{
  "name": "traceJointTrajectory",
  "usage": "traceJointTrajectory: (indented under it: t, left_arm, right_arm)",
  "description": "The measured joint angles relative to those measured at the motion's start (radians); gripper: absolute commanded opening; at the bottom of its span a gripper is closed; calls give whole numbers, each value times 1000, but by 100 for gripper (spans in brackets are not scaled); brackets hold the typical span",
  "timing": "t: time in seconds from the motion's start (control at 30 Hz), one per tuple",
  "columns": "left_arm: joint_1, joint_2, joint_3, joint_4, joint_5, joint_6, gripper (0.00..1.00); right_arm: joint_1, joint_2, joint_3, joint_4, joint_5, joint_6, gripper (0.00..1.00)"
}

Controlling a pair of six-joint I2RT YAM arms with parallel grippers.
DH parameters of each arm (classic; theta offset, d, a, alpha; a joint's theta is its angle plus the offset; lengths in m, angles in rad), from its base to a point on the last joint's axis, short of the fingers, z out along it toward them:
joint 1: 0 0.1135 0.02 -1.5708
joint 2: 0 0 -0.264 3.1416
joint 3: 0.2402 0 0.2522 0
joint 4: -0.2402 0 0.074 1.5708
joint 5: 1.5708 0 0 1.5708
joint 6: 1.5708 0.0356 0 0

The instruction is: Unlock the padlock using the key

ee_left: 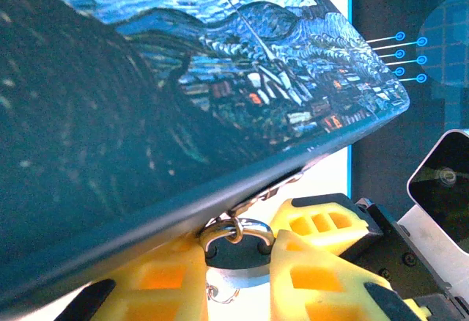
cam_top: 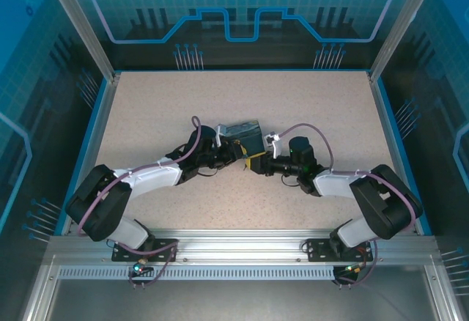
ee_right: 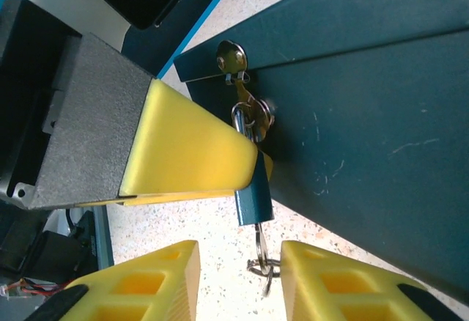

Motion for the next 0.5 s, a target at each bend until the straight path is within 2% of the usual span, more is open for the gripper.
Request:
traceJointTrajectory:
  t: [0.37, 0.5]
  left_arm:
    - [0, 0, 0, 2, 0, 0, 0]
    - [3, 0, 0, 6, -7, -1, 0]
  right_arm:
    - [0, 13, 1, 16, 27, 27, 7]
    - [0, 24, 0, 46, 33, 73, 3]
